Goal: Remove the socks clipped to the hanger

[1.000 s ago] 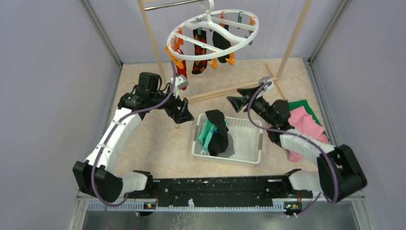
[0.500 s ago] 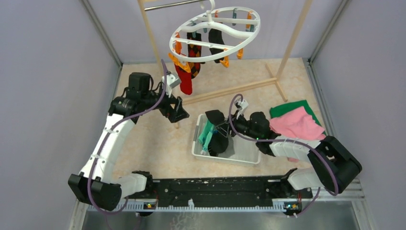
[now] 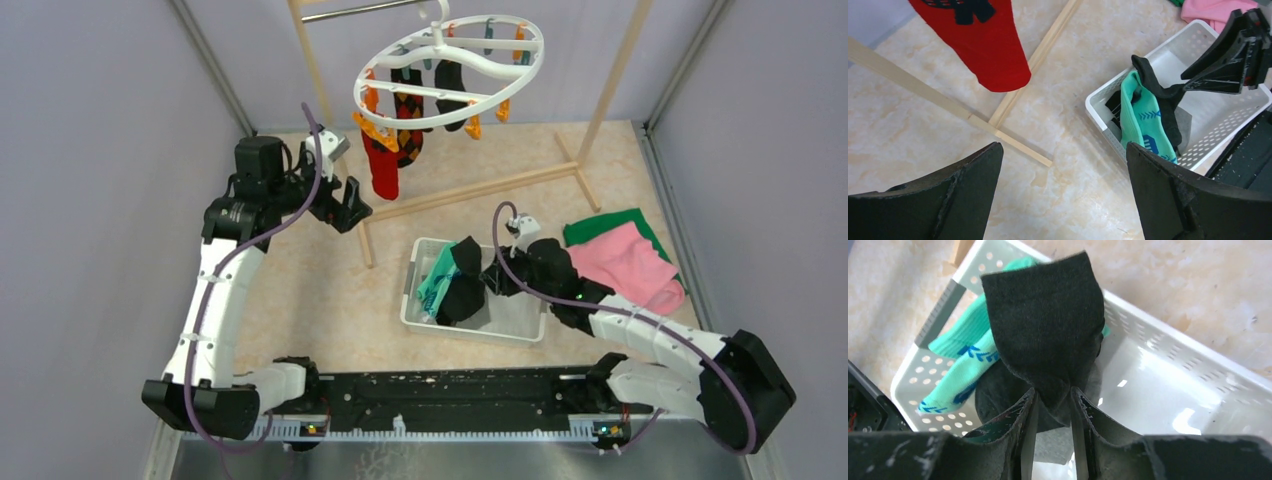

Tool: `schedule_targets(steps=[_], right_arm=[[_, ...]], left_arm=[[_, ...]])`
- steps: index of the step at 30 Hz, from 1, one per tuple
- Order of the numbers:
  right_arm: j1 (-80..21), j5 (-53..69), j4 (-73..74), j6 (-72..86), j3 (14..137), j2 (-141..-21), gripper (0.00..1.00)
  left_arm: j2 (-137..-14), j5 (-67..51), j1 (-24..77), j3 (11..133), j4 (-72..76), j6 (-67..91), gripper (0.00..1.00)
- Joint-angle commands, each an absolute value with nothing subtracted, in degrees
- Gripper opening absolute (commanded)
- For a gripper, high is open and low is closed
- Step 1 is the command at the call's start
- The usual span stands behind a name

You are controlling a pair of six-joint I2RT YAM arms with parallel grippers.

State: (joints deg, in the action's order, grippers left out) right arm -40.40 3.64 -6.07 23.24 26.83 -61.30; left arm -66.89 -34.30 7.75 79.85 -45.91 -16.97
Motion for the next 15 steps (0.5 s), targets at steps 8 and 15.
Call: schedule_targets(steps=[8, 15], right_arm=[[-46.9, 6.1, -22.4, 24.4, 38.7, -73.9, 0.37], [-47.1, 2.7, -25.9, 29.9, 32.7, -81.0, 0.31]], left_arm=[[-65.0, -32.8, 6.3, 80.7, -40.8, -15.7, 0.99], [-64.9, -31.1, 5.1, 78.0, -36.1, -13.5, 0.99]])
